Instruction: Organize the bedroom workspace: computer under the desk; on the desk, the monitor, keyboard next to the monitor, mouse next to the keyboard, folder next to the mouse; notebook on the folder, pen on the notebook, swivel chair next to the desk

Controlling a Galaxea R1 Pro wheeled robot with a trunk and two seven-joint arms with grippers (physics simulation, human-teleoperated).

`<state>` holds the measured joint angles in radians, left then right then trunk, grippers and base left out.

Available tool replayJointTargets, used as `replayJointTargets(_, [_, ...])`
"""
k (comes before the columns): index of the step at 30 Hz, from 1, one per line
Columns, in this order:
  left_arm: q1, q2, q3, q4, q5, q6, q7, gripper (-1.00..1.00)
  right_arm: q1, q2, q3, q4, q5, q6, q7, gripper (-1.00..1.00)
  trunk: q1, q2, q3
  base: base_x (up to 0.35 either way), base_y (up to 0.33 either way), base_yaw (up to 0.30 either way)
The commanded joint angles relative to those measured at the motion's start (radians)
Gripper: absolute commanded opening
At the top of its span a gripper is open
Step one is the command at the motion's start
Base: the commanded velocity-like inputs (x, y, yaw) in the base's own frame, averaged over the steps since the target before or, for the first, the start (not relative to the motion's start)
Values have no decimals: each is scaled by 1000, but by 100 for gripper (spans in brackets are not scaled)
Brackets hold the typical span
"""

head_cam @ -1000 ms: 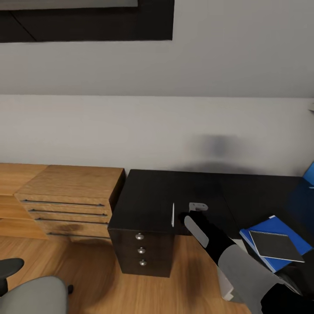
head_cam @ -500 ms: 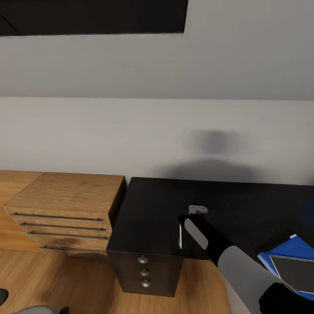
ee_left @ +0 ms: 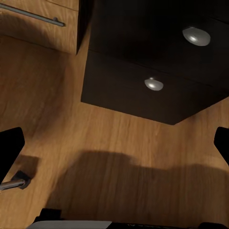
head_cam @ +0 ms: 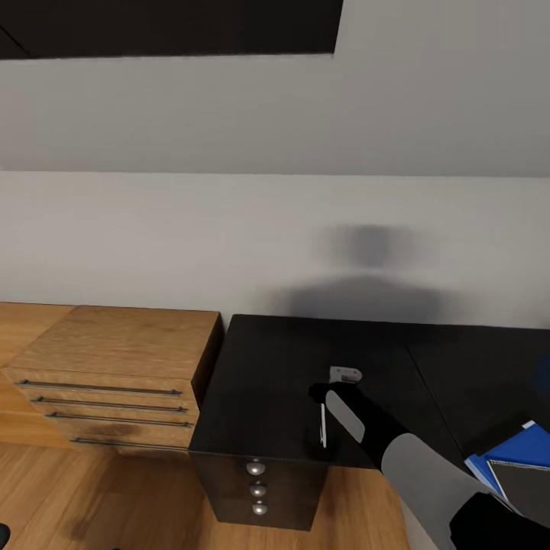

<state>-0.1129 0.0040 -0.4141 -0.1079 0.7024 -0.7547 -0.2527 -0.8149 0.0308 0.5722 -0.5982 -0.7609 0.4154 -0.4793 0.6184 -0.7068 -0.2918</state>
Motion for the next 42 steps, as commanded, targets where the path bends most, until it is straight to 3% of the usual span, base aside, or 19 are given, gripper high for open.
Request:
replayJointTargets(1, [-1, 0, -4, 1, 10, -2, -8, 100, -1, -1, 5, 0, -8, 0, -8, 100, 0, -1, -1, 4, 2, 0])
replayJointTargets(9, [-1, -4, -10, 1, 5, 0, -11, 100, -1, -2, 3, 6, -7, -7, -6, 100, 0, -1, -1, 1, 1, 0])
replayJointTargets(42, [-1, -6, -8, 1, 6, -1, -8, 100, -1, 5, 5, 36, -7, 4, -40, 100, 127, -232, -105, 0, 0, 0])
